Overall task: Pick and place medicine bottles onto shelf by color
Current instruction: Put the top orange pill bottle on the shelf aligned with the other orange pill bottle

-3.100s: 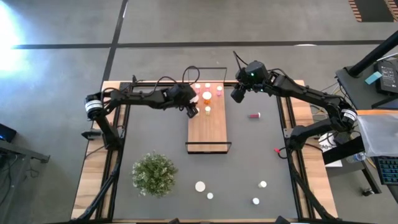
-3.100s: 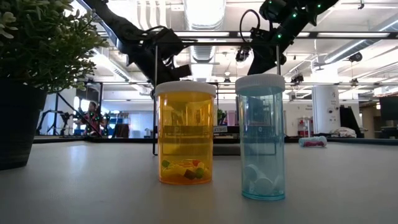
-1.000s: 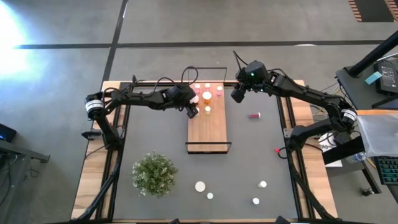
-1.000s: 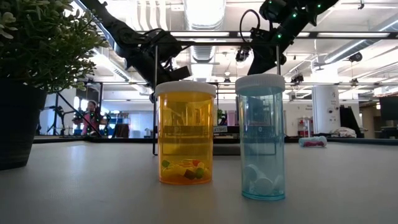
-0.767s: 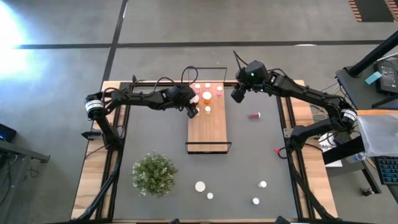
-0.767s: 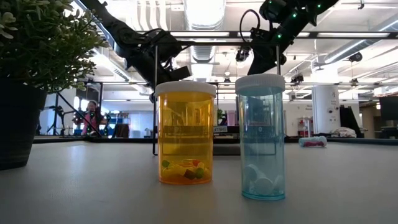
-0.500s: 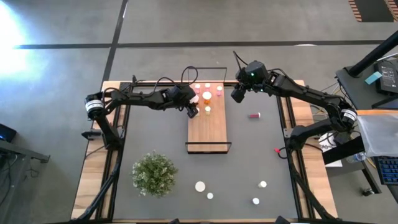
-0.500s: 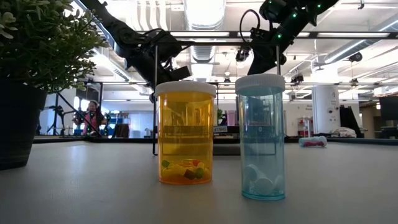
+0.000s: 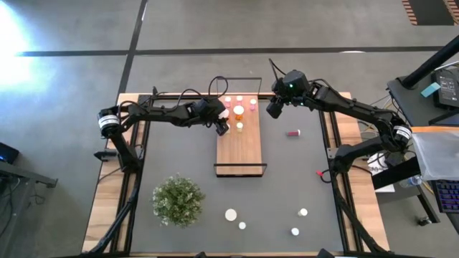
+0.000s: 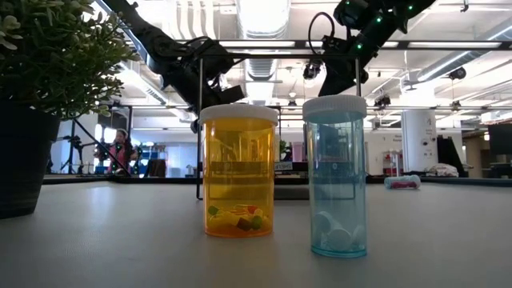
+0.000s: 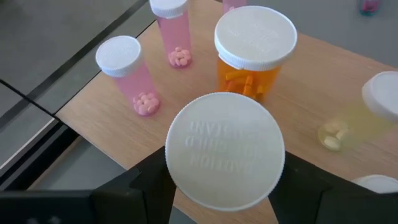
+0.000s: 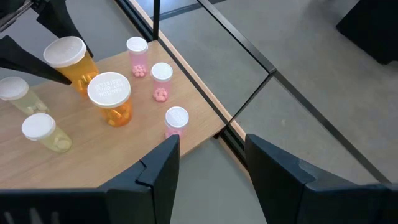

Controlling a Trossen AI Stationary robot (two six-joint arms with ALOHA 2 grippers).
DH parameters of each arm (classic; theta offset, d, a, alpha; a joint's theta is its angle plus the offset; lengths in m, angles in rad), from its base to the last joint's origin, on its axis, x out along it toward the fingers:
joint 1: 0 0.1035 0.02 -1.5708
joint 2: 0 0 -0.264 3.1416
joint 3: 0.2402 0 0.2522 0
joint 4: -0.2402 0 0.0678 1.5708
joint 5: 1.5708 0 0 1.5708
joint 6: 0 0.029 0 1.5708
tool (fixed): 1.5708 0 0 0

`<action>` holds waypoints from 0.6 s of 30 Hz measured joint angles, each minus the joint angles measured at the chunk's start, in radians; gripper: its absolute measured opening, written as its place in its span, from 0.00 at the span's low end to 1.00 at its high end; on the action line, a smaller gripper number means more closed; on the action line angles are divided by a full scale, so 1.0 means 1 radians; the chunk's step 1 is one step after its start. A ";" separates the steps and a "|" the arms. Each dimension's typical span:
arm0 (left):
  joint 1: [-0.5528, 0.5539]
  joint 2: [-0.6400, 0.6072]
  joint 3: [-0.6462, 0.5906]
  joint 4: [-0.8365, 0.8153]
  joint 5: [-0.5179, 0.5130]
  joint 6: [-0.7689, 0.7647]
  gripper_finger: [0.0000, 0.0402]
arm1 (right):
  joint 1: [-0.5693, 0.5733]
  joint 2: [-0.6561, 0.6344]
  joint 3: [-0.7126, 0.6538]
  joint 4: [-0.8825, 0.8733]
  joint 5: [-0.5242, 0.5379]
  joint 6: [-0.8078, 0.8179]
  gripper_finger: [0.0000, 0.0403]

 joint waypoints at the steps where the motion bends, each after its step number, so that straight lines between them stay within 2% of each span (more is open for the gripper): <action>1: 0.000 0.000 0.000 0.000 -0.004 -0.003 0.50 | 0.000 0.000 0.000 0.000 0.000 0.000 0.42; 9: 0.000 0.000 0.000 0.000 -0.009 -0.004 0.54 | 0.000 0.000 0.000 0.000 0.000 0.000 0.42; 18: 0.000 0.000 0.000 0.003 -0.023 -0.004 0.55 | 0.000 0.000 0.000 0.000 0.000 0.000 0.42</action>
